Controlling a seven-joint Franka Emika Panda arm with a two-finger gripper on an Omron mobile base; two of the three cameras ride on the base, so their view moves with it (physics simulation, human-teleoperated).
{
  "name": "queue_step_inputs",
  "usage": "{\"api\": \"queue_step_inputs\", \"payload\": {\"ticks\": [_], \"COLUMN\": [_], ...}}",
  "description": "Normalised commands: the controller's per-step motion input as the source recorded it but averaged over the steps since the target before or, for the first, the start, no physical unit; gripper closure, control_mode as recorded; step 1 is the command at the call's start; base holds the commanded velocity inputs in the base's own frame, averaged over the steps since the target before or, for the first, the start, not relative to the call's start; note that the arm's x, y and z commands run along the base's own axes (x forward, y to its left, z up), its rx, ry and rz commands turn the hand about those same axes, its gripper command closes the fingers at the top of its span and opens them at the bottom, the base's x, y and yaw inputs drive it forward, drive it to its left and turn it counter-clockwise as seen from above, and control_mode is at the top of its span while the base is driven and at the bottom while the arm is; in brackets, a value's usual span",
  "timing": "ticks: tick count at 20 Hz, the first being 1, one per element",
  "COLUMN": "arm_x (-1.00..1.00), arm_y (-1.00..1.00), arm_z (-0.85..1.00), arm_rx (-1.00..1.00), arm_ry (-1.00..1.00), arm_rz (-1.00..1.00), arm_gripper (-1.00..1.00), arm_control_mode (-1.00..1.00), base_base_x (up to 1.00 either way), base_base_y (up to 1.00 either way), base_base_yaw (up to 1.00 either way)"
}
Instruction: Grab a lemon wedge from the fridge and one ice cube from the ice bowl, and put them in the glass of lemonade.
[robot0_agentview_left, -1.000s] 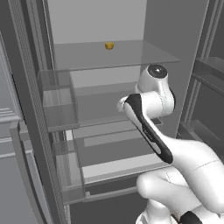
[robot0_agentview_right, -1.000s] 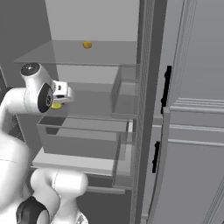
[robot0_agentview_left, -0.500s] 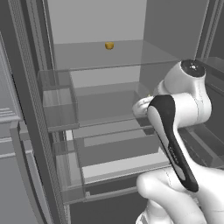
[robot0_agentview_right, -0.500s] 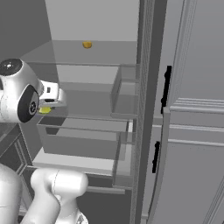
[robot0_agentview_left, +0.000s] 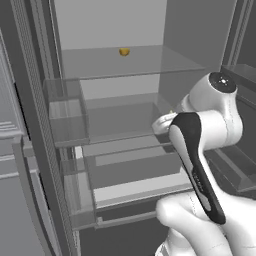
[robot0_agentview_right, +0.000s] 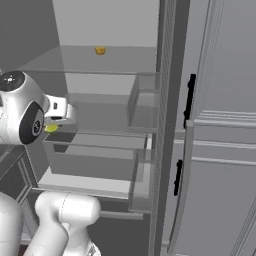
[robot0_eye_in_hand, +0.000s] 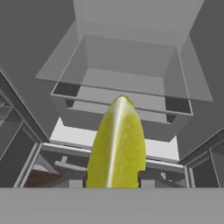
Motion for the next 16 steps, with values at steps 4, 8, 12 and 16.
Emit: {"api": "queue_step_inputs", "payload": {"ticks": [4,8,12,16], "arm_x": [0.0,0.0,0.0,0.0], "arm_y": [0.0,0.0,0.0,0.0], "arm_z": [0.0,0.0,0.0,0.0], "arm_rx": [0.0,0.0,0.0,0.0], "arm_ry": [0.0,0.0,0.0,0.0], "arm_rz": [0.0,0.0,0.0,0.0], "arm_gripper": [1.0,1.0,1.0,1.0], "arm_control_mode": [1.0,1.0,1.0,1.0], "base_base_x": [-1.0,-1.0,-1.0,-0.89], "base_base_y": [-0.18,-0.07,-0.09,-0.24], "base_base_yaw": [0.0,0.0,0.0,-0.37]}}
